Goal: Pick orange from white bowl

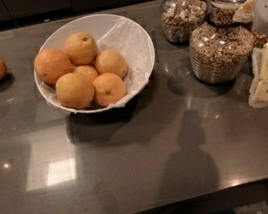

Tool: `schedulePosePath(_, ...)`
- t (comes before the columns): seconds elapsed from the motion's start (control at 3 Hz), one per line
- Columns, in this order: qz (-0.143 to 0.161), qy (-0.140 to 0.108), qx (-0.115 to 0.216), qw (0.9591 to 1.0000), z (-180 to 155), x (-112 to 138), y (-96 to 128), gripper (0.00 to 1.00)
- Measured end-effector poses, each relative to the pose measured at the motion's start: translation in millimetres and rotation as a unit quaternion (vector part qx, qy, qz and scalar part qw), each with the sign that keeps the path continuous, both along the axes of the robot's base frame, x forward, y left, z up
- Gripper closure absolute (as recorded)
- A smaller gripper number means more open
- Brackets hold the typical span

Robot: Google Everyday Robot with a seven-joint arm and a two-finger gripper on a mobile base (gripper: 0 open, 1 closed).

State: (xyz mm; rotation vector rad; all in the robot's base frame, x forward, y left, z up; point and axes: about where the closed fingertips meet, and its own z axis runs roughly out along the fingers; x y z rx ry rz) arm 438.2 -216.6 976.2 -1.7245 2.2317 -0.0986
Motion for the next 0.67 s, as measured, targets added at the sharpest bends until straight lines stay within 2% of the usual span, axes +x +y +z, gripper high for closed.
schedulePosePath(0.33,0.001,-0.004,0.0,1.0,0.9,1.2,2.1,0.0)
schedulePosePath(0.67,0.023,-0.018,0.023,0.9993,1.0,10.4,23.0,0.0)
